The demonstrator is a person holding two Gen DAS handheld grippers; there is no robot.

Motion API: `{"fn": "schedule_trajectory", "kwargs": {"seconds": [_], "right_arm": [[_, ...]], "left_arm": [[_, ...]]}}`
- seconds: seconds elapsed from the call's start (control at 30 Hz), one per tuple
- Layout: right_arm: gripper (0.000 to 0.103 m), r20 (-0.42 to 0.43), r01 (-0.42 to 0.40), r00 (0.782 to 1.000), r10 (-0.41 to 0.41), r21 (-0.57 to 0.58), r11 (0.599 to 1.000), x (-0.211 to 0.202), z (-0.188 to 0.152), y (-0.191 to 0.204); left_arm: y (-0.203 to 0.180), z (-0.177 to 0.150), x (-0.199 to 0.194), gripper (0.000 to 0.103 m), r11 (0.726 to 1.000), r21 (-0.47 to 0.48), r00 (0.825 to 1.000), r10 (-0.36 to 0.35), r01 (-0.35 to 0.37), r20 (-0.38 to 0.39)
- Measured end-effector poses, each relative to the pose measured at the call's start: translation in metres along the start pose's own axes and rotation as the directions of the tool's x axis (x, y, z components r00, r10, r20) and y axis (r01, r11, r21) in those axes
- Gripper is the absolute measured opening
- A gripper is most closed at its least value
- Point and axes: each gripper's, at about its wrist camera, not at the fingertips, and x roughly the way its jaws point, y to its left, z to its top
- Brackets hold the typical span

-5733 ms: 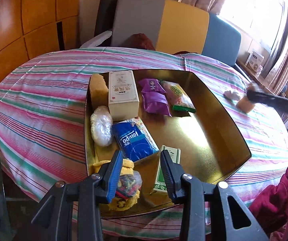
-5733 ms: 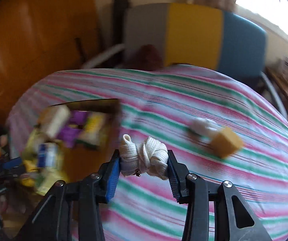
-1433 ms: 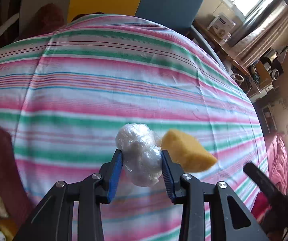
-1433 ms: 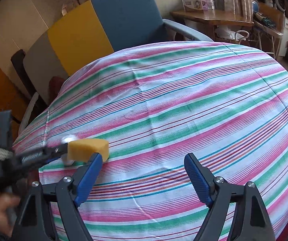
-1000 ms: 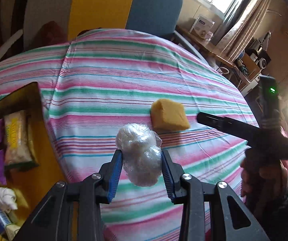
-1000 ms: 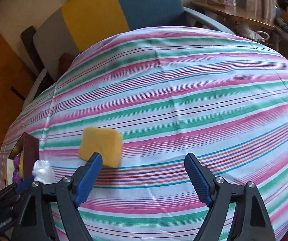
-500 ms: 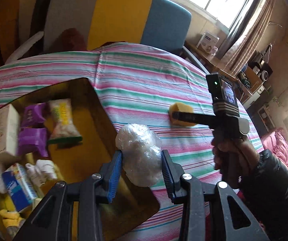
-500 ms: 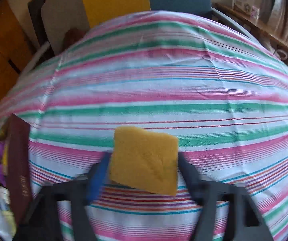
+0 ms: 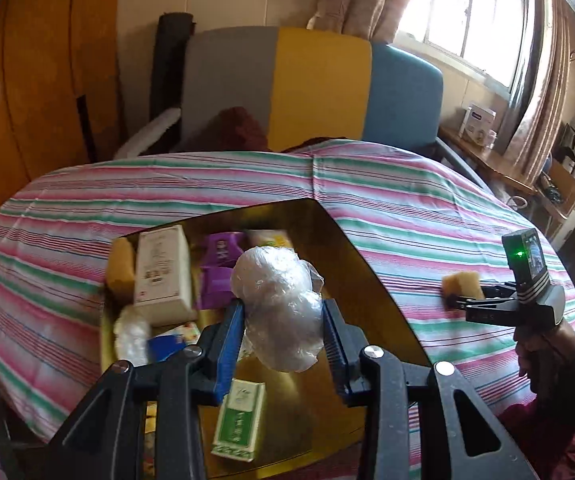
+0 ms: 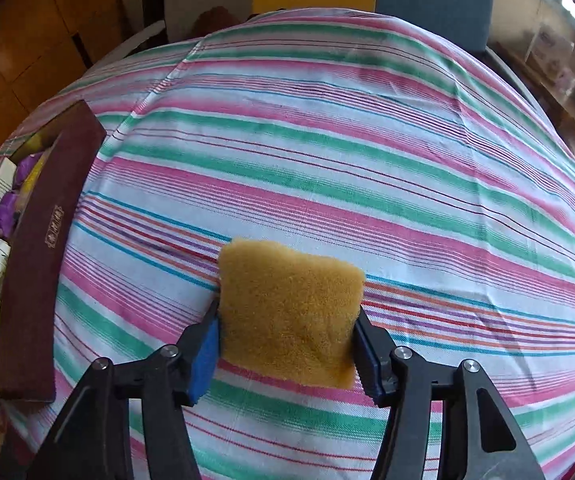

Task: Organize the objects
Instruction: 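Lift wrapped ball with left gripper while right gripper grasps yellow sponge, then carry the wrapped ball into the tray and open the left gripper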

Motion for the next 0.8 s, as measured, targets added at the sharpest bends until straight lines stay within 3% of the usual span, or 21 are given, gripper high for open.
{"fn": "schedule_trajectory", "kwargs": {"seconds": [0.8], "right_arm": [[0.059, 0.023, 0.007, 1.000, -0.007, -0.024, 1.000, 0.001, -0.002, 0.001]], "left_arm": [[0.022, -0.021, -0.014, 0.038, 0.999, -0.016, 0.999, 0.034, -0.034, -0.010]]}}
